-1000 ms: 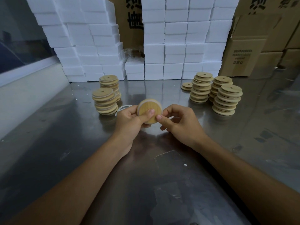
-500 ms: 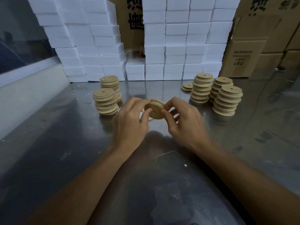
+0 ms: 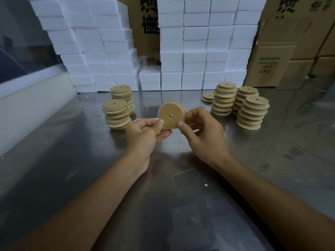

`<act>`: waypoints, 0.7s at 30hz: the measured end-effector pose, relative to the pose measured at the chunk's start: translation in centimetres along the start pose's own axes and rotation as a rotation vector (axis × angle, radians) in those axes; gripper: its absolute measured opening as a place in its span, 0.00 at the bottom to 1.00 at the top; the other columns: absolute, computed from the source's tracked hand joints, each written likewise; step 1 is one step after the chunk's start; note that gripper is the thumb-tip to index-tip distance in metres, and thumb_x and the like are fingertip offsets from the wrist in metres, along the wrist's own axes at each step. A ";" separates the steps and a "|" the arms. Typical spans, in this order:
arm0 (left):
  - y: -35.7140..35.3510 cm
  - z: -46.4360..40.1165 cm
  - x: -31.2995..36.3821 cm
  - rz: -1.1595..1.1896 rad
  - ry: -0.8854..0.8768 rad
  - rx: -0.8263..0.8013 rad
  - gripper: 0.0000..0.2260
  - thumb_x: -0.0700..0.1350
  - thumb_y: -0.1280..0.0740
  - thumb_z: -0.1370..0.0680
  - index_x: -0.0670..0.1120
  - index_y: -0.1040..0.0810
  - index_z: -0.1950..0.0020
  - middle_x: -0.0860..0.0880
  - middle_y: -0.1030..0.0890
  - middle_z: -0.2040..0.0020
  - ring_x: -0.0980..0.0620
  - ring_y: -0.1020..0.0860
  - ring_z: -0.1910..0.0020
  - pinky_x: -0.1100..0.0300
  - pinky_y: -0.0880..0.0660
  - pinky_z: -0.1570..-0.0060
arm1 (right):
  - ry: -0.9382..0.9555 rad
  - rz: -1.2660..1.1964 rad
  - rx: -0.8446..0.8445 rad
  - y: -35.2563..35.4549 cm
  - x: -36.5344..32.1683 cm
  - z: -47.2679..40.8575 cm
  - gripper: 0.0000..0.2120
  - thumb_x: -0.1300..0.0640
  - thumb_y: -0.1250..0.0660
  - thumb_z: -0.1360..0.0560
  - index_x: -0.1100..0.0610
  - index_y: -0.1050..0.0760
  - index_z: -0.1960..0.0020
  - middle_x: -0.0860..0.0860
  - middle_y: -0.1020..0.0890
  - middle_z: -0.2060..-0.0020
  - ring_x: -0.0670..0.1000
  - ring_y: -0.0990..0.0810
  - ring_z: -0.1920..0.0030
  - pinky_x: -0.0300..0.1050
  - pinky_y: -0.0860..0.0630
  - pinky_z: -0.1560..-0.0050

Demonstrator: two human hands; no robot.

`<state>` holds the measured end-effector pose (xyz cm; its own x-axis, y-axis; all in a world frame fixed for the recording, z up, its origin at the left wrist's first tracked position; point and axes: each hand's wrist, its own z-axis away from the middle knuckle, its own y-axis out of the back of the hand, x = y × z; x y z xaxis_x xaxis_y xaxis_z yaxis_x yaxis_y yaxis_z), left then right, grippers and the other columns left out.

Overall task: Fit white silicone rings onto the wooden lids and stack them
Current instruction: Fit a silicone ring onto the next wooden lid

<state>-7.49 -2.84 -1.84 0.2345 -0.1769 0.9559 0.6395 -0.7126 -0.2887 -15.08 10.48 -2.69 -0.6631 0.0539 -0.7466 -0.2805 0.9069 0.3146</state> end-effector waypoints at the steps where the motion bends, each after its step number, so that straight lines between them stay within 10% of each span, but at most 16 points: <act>1: 0.0 0.1 0.1 0.033 0.034 -0.008 0.03 0.34 0.33 0.21 0.35 0.22 0.54 0.46 0.16 0.68 0.47 0.15 0.62 0.63 0.19 0.61 | -0.004 -0.012 -0.008 -0.2 -0.1 0.1 0.08 0.58 0.28 0.24 0.57 0.26 0.50 0.46 0.17 0.58 0.44 0.17 0.58 0.41 0.20 0.60; 9: 0.0 0.3 0.5 0.071 0.159 -0.103 0.03 0.35 0.32 0.22 0.35 0.21 0.53 0.41 0.15 0.62 0.44 0.14 0.59 0.61 0.20 0.64 | -0.126 -0.136 0.023 0.0 -0.1 -0.1 0.05 0.61 0.29 0.24 0.63 0.22 0.52 0.54 0.15 0.61 0.51 0.15 0.61 0.53 0.18 0.57; 17: 0.9 -0.4 1.5 0.016 0.057 -0.076 0.04 0.37 0.31 0.23 0.35 0.20 0.54 0.40 0.16 0.64 0.45 0.15 0.64 0.63 0.21 0.67 | -0.214 -0.161 -0.093 0.2 -0.3 -0.1 0.05 0.58 0.32 0.22 0.60 0.20 0.50 0.53 0.15 0.58 0.49 0.16 0.64 0.38 0.22 0.65; 21: 2.0 -1.4 3.0 0.109 0.005 0.047 0.04 0.37 0.31 0.23 0.37 0.20 0.57 0.44 0.16 0.67 0.48 0.16 0.67 0.65 0.22 0.69 | -0.230 -0.027 -0.238 -0.3 -0.2 0.3 0.07 0.54 0.31 0.22 0.57 0.18 0.52 0.51 0.15 0.60 0.53 0.16 0.65 0.52 0.17 0.57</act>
<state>-6.53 -5.76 0.48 0.3008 -0.2552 0.9189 0.6437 -0.6566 -0.3931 -14.65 10.32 -2.85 -0.4864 0.1489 -0.8610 -0.4680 0.7877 0.4006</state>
